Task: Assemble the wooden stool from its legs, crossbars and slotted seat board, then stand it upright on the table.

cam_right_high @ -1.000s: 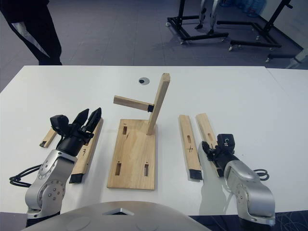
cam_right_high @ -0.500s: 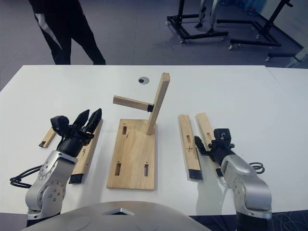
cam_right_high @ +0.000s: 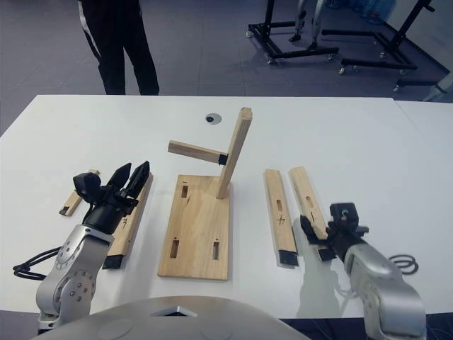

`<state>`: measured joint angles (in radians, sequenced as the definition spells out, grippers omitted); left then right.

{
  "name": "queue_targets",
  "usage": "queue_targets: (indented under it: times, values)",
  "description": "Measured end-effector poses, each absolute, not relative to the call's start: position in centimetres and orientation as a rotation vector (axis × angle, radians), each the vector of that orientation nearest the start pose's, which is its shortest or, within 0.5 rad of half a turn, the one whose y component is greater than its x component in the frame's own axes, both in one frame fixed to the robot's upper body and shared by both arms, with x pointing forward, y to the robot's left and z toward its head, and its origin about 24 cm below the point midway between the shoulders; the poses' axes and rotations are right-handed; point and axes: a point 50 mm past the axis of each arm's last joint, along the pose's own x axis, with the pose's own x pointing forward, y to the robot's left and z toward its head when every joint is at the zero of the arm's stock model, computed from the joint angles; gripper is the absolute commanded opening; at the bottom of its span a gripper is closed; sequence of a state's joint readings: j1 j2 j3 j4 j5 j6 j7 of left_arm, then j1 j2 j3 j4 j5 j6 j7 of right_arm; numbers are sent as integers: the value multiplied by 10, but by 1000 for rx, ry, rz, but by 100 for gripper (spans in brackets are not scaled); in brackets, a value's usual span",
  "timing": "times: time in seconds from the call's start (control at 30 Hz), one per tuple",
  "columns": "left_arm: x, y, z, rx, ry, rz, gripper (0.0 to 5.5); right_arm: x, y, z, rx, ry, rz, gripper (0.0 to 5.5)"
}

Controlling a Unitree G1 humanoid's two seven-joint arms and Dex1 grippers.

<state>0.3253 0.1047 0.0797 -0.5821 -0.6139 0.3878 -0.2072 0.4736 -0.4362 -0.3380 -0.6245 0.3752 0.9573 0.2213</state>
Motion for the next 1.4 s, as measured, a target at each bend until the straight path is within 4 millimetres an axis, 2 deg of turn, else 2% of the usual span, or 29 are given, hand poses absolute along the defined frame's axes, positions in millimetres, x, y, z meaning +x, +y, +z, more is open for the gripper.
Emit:
queue_targets:
  times: [0.07, 0.17, 0.4, 0.6, 0.77, 0.87, 0.93, 1.03, 1.13, 1.17, 1.23, 1.33, 1.4]
  values:
    - [183, 164, 85, -456, 43, -272, 320, 126, -259, 51, -56, 746, -14, 493]
    - [181, 163, 84, -455, 60, -276, 320, 124, -258, 51, -76, 770, -10, 450]
    - [181, 163, 84, -451, 69, -278, 320, 136, -256, 49, -68, 784, 9, 320]
    - [184, 163, 81, -450, 75, -282, 320, 136, -251, 48, -63, 795, 25, 206]
    - [188, 163, 81, -444, 72, -283, 320, 138, -251, 47, -64, 799, 27, 201]
    - [192, 165, 78, -447, 81, -284, 320, 146, -254, 45, -72, 771, 15, 201]
    - [199, 171, 78, -448, 69, -253, 320, 159, -254, 43, -101, 716, 21, 201]
    - [204, 176, 81, -453, 49, -244, 320, 185, -264, 45, -13, 670, -53, 201]
    - [207, 177, 80, -459, 54, -256, 320, 221, -264, 70, 6, 527, -24, 201]
    - [211, 179, 85, -471, 28, -265, 320, 237, -261, 86, 30, 453, 41, 201]
    - [213, 184, 93, -507, -5, -298, 320, 254, -261, 114, 62, 325, 148, 201]
    - [214, 182, 108, -448, -61, -416, 320, 262, -273, 154, 135, 99, 188, 201]
    - [223, 182, 114, -356, -83, -428, 320, 265, -265, 179, 193, -39, 259, 201]
